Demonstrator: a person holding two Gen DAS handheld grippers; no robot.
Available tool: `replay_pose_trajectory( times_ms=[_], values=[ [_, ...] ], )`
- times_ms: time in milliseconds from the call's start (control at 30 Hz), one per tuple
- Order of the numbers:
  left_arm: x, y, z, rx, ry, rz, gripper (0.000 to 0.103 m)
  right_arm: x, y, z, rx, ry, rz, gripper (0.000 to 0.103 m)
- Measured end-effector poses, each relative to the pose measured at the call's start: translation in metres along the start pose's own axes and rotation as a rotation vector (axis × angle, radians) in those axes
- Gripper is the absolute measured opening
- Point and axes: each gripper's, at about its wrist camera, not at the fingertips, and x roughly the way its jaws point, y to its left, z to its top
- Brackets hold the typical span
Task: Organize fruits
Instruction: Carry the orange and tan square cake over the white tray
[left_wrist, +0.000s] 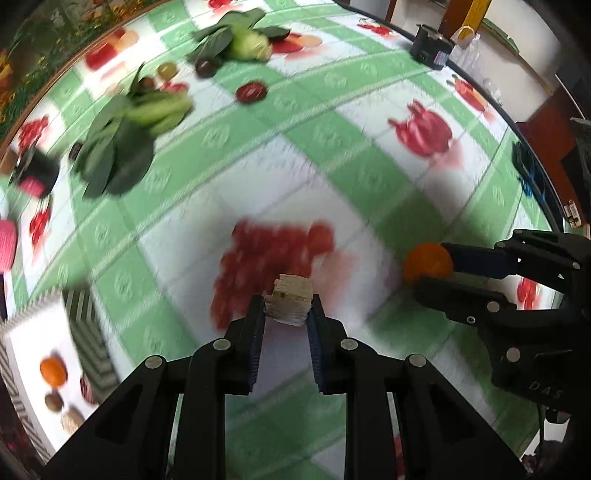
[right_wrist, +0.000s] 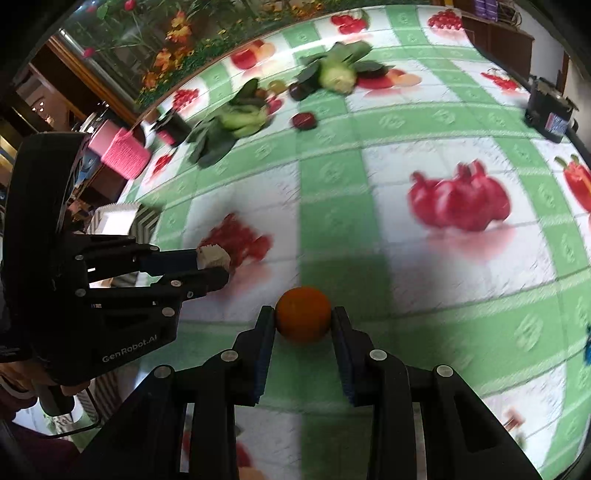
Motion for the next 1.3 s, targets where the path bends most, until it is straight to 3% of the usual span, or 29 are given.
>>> replay_pose_trajectory(
  times_ms=[300, 700, 1000, 1300],
  values=[
    [-0.015, 0.030, -0.054, -0.054, 0.020, 0.030, 0.019, 0.013, 0.056, -0.027, -0.041, 0.059, 0.038, 0.032],
    [-0.047, 0.079, -0.103, -0.106, 0.001, 0.062, 0.019, 0.019, 0.131, -0.032, -0.140, 0.083, 0.071, 0.032],
    [-0.066, 0.094, -0.113, -0.120, -0.020, 0.024, 0.019, 0.030, 0.186, -0.030, -0.222, 0.100, 0.118, 0.032],
    [-0.073, 0.106, -0.118, -0.115, -0.029, 0.031, 0.019, 0.029, 0.201, -0.030, -0.239, 0.103, 0.118, 0.032]
  ],
)
